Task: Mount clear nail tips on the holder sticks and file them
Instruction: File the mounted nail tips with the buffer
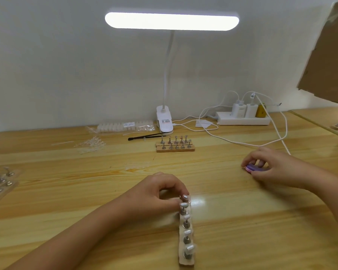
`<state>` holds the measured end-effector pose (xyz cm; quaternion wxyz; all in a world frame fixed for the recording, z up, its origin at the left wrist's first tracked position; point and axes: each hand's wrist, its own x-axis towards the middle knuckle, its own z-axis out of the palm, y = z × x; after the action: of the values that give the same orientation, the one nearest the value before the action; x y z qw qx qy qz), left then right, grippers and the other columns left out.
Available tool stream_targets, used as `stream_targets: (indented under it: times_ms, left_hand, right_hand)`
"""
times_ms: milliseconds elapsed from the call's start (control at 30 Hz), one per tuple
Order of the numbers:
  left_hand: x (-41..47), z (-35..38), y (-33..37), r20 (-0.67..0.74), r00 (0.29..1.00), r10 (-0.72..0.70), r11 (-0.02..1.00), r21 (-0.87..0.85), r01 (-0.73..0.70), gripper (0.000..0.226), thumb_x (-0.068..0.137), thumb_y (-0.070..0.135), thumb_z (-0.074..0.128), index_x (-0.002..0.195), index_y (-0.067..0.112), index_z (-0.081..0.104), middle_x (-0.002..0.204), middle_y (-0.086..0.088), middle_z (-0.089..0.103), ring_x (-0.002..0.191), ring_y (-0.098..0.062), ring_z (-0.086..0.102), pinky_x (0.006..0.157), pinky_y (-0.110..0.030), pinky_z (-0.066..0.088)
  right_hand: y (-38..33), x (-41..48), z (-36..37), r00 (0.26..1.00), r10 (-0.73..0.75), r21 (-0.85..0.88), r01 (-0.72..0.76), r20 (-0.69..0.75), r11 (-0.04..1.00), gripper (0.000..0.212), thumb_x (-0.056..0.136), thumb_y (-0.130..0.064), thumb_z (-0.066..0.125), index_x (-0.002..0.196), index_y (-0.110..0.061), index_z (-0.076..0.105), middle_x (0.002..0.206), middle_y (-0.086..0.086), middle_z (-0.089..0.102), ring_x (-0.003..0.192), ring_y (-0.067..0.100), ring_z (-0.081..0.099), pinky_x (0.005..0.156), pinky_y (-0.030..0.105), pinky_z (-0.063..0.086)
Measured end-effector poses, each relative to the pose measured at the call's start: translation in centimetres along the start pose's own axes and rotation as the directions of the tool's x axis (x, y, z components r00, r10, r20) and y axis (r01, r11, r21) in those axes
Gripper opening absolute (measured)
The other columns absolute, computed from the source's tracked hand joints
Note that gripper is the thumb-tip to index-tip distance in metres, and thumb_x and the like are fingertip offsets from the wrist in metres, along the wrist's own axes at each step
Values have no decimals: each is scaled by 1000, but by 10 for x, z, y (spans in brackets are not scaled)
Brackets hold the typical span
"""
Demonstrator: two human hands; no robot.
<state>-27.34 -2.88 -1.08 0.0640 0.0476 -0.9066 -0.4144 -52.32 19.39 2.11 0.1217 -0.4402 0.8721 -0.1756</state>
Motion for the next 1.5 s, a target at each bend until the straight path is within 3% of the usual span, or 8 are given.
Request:
stream_targets:
  times_ms: [133, 267, 333, 500, 733, 933, 1400, 1500]
  left_hand:
    - [3, 1, 2, 6, 996, -83, 995, -62, 84, 4, 87, 37, 73, 90, 35, 73, 103, 15, 69, 99, -10, 62, 90, -34, 54]
    - [5, 3, 6, -120, 981, -156, 935, -339, 107, 9, 87, 26, 72, 92, 19, 74, 98, 5, 75, 86, -6, 70, 74, -17, 52]
    - [4, 4, 10, -228, 954, -192, 871, -488, 58, 10, 87, 29, 70, 91, 21, 74, 96, 3, 76, 78, -2, 68, 70, -13, 49]
    - [5, 10, 12, -264, 933, -244, 731, -682, -1, 13, 79, 38, 77, 89, 31, 76, 90, 1, 76, 72, -1, 60, 73, -25, 42]
    - [4, 11, 11, -226, 965, -134, 746, -664, -51, 8, 80, 27, 74, 88, 28, 77, 90, -1, 76, 89, -7, 69, 79, -14, 49]
    - [5, 9, 10, -195, 969, -151, 735, -678, -22, 28, 76, 45, 72, 98, 28, 78, 103, -2, 75, 99, -11, 67, 94, -26, 52]
    - [8, 11, 7, -186, 966, -178, 729, -685, 3, 29, 77, 26, 72, 105, 19, 75, 107, -5, 75, 104, -13, 69, 87, -22, 52]
    - [8, 10, 6, -183, 965, -189, 730, -683, 13, 27, 79, 28, 76, 104, 18, 75, 105, -3, 76, 99, -9, 68, 84, -21, 49]
  right_hand:
    - [-16, 2, 5, 985, -61, 446, 128, -161, 886, 21, 86, -19, 73, 97, -37, 73, 97, -6, 68, 86, 9, 65, 75, 23, 55]
    - [-53, 2, 22, 991, -87, 908, 126, -100, 398, 29, 73, -22, 73, 101, -24, 76, 99, 4, 70, 84, 15, 70, 72, 27, 58]
    - [-67, 1, 33, 991, -128, 964, 61, -29, 260, 29, 73, -16, 72, 102, -19, 75, 108, 11, 71, 90, 22, 71, 72, 31, 58]
    - [-89, -4, 49, 978, -208, 993, 19, 6, 119, 32, 75, -13, 74, 107, -15, 72, 116, 17, 70, 102, 29, 70, 75, 33, 59]
    - [-101, -11, 57, 978, -192, 970, 122, -82, 210, 21, 76, -20, 78, 96, -23, 73, 87, 2, 69, 81, 15, 70, 69, 26, 57]
    - [-103, -14, 59, 974, -187, 939, 178, -126, 293, 23, 79, -24, 76, 102, -23, 71, 92, 2, 68, 84, 19, 70, 73, 26, 57]
    - [-110, -20, 62, 946, -271, 805, 298, -177, 512, 29, 77, -26, 73, 104, -17, 67, 97, 8, 74, 91, 24, 72, 85, 31, 58]
    - [-109, -19, 59, 943, -219, 805, 328, -250, 494, 31, 75, -26, 72, 104, -15, 66, 97, 7, 73, 90, 21, 72, 81, 26, 58]
